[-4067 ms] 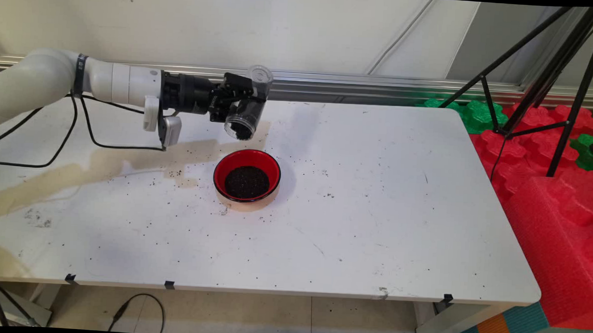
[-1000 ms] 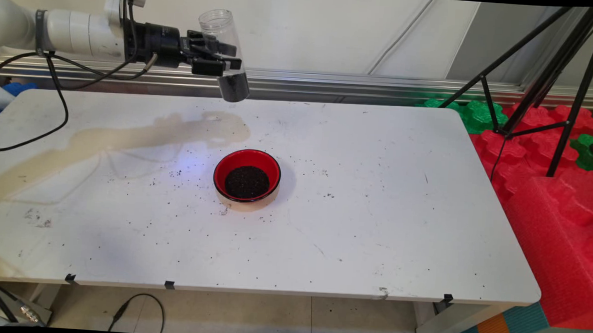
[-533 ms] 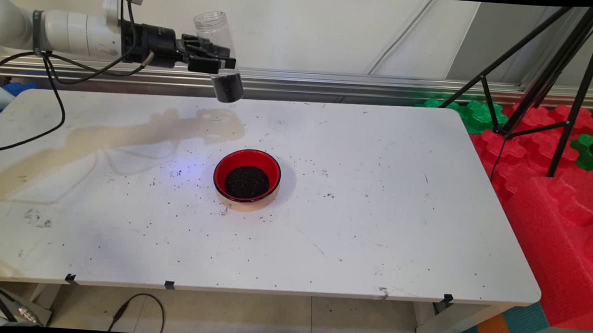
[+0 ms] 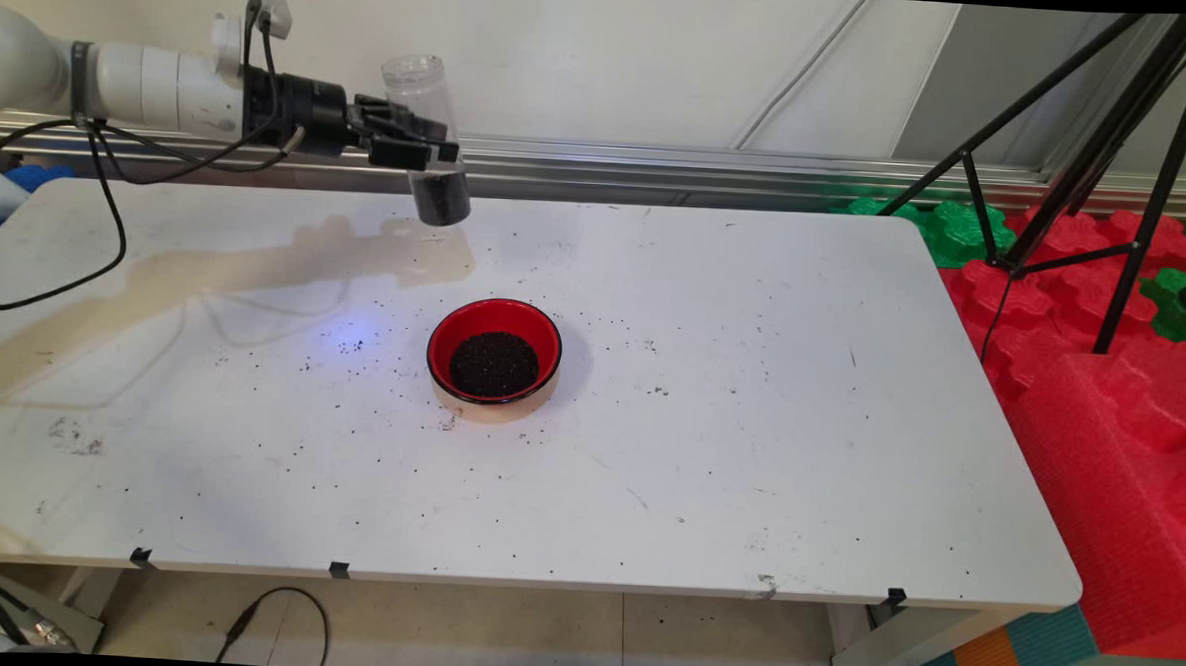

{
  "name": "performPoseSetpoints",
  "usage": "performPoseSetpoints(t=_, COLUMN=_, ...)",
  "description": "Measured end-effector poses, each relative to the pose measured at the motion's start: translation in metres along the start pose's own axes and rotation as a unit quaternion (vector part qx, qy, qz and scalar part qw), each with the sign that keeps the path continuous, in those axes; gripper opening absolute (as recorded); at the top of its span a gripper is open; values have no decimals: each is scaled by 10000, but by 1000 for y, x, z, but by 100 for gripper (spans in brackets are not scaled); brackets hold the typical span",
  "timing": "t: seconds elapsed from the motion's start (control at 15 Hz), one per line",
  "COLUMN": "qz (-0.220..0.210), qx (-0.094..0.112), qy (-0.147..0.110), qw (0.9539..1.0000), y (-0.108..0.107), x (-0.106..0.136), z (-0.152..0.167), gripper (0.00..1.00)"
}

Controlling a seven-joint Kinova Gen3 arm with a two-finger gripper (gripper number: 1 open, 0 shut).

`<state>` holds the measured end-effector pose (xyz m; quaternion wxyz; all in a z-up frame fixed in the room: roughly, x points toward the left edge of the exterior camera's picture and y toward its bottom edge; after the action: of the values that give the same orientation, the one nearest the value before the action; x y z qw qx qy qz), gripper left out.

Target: Place the picked object on the table

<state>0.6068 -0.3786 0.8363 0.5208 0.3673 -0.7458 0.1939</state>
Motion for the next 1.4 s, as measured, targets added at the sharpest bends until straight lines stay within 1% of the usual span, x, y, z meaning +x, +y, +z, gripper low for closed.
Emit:
performPoseSetpoints(t=0.6, qz=106, qx=100, qy=-488, qw=9987, y=-10, x=-35, z=8, gripper=0)
performPoseSetpoints(t=1.07, qz=213, qx=148, qy=-780, qw=9966, y=-15, x=-55, z=14, gripper=0)
performPoseSetpoints(t=1.4, qz=286, qx=156, qy=-940, qw=9950, y=-16, x=-66, z=15, gripper=0)
